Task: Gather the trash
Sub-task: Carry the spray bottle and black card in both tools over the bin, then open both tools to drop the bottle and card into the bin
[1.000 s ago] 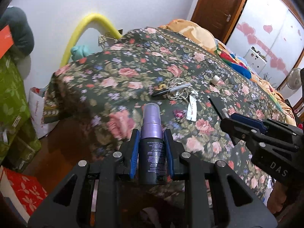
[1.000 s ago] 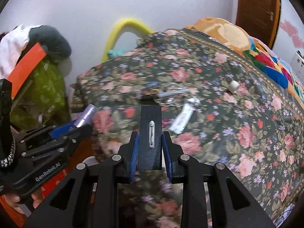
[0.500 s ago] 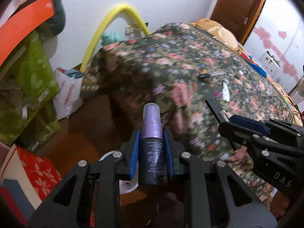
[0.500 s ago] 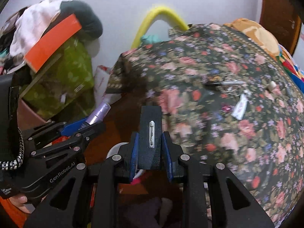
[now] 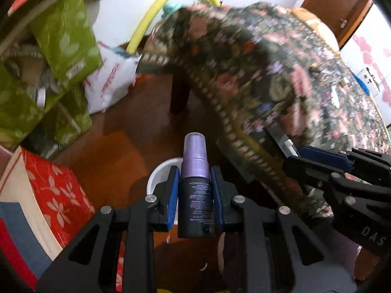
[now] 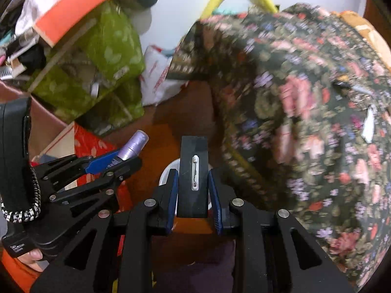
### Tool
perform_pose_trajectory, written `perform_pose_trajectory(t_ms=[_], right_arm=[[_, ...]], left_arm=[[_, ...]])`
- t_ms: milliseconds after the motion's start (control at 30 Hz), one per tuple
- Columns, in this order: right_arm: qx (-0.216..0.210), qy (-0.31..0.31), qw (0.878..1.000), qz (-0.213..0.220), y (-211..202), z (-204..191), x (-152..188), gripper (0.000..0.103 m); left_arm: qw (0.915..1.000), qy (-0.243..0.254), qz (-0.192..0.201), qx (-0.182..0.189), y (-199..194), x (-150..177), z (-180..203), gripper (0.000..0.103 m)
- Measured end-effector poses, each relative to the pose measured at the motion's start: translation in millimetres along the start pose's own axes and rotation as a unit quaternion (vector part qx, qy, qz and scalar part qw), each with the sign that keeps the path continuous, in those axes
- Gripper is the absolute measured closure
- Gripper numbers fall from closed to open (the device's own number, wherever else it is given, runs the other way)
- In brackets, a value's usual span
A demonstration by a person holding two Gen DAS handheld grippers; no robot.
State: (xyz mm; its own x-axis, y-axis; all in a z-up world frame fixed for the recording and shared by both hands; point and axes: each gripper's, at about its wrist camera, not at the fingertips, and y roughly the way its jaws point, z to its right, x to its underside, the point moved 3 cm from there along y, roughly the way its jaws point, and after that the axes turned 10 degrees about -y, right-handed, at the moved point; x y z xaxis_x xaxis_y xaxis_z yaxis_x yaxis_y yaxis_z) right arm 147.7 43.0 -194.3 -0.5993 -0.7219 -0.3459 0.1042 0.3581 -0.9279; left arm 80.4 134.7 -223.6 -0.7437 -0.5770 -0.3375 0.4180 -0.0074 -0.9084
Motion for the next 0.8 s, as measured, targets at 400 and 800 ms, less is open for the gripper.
perform_pose_trajectory(t_ms=[400,800], right_arm=[[-0.051,-0.003,0.993,-0.103,84.1,-6.0,-1.0,0.08],[-0.054,-0.006,0.993,-0.104,89.1,-7.5,-8.8,0.065]], left_arm=[[0.9938,-0.038,-0.103,-0.014,76.1,17.6,-36.0,0.078],[0.9926,-0.067,-0.1,-0.017,78.6,7.5,-46.0,0.073]])
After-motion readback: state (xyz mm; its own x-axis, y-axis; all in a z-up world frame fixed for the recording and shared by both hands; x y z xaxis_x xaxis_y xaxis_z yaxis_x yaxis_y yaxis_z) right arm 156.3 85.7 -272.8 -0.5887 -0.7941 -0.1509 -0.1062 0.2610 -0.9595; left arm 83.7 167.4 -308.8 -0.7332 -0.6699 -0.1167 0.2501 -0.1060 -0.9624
